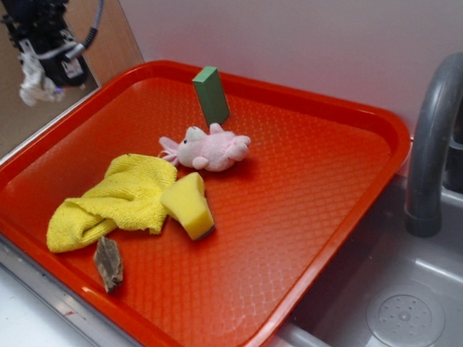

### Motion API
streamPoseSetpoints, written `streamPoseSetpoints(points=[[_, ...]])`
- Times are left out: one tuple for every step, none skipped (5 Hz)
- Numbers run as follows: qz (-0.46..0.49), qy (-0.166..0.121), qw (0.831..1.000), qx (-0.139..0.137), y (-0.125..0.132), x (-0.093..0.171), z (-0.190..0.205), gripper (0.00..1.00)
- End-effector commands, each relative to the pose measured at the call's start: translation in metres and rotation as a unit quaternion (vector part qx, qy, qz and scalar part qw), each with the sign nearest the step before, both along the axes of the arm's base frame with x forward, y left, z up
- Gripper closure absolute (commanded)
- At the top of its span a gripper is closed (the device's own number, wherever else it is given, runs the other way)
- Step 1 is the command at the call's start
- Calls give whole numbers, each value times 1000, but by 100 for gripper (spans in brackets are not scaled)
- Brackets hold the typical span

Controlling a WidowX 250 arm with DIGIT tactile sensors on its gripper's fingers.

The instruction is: Grab the white paper.

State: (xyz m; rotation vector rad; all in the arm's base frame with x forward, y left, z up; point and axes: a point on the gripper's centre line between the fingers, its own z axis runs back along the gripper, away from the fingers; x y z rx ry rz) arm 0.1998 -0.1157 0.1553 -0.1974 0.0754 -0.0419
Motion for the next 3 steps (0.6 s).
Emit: streamPoseSetpoints(points=[[-23,-127,992,2,34,-21,81,100],[-8,-137,991,-2,38,-22,86,100],[-20,-129,991,-18,40,-18,78,100]])
